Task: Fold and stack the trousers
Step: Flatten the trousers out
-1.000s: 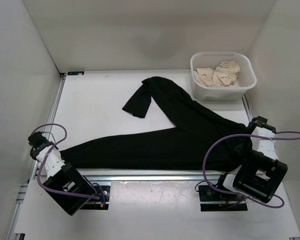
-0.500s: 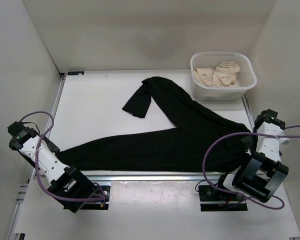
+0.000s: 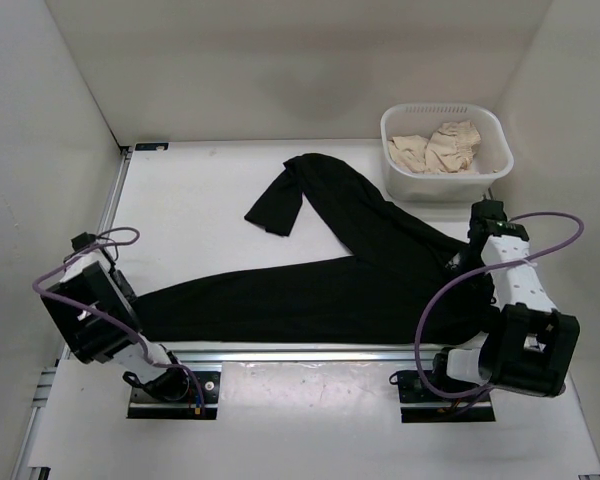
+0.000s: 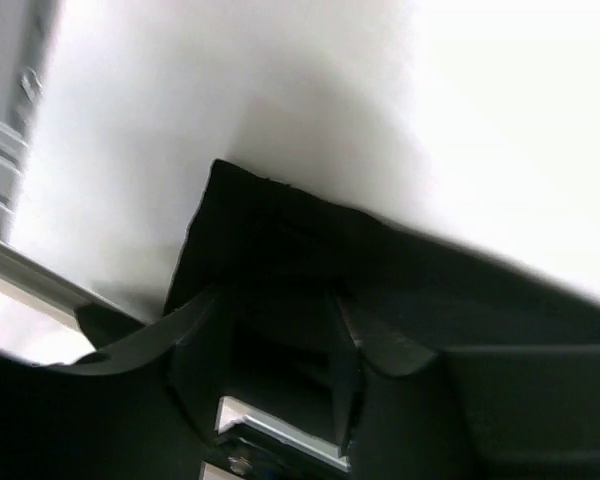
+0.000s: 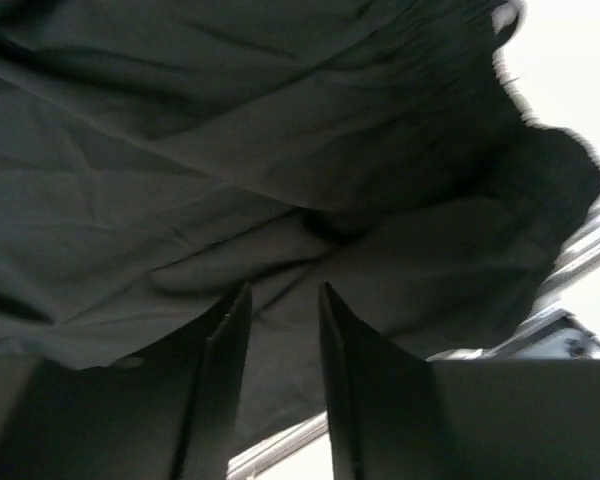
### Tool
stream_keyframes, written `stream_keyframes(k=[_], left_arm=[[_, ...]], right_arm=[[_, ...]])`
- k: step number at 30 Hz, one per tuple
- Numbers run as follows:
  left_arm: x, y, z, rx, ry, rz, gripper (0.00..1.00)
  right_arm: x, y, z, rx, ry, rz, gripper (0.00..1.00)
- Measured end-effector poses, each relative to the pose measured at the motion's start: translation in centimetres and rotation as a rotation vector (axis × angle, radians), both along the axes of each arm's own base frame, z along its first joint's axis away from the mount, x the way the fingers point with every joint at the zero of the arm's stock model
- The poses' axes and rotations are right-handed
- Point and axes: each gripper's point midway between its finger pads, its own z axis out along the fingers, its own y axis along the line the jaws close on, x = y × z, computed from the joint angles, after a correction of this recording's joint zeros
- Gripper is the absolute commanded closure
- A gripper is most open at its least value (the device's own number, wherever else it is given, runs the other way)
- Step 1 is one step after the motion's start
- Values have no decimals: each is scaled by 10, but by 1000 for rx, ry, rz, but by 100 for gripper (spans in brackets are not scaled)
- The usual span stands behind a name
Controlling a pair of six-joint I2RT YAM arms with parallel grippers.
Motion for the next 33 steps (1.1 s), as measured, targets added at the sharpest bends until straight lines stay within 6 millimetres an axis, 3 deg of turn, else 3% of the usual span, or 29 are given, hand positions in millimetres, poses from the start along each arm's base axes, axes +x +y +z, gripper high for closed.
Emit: stream_keyframes(k=[4, 8, 12, 15, 18, 22, 25, 29, 31, 33], left_arm=[[22, 12, 2, 66, 25, -60, 50], [71, 26, 6, 130, -36, -109, 50], [126, 39, 20, 190, -141, -148, 44], [149, 46, 37, 231, -214, -151, 39], [146, 46, 46, 254, -238, -145, 37], [118, 40, 58, 274, -239, -127, 35], [94, 32, 63, 281, -244, -115, 35], [72, 21, 51, 246, -183, -118, 35], [77, 12, 55, 199, -177, -145, 33], [112, 1, 87, 185, -248, -209, 30]], right_arm=[[-8, 15, -42, 90, 96, -18, 70], [-14, 24, -80, 157, 228, -24, 75], [-2, 26, -79, 183, 253, -17, 75], [17, 26, -78, 198, 221, -10, 73], [32, 26, -75, 207, 175, 1, 65], [38, 24, -66, 196, 142, 14, 43], [31, 19, -48, 156, 127, -15, 24], [12, 4, -30, 122, 72, -97, 21], [-1, -5, -28, 132, 79, -154, 21], [-3, -12, -26, 136, 78, -175, 20]])
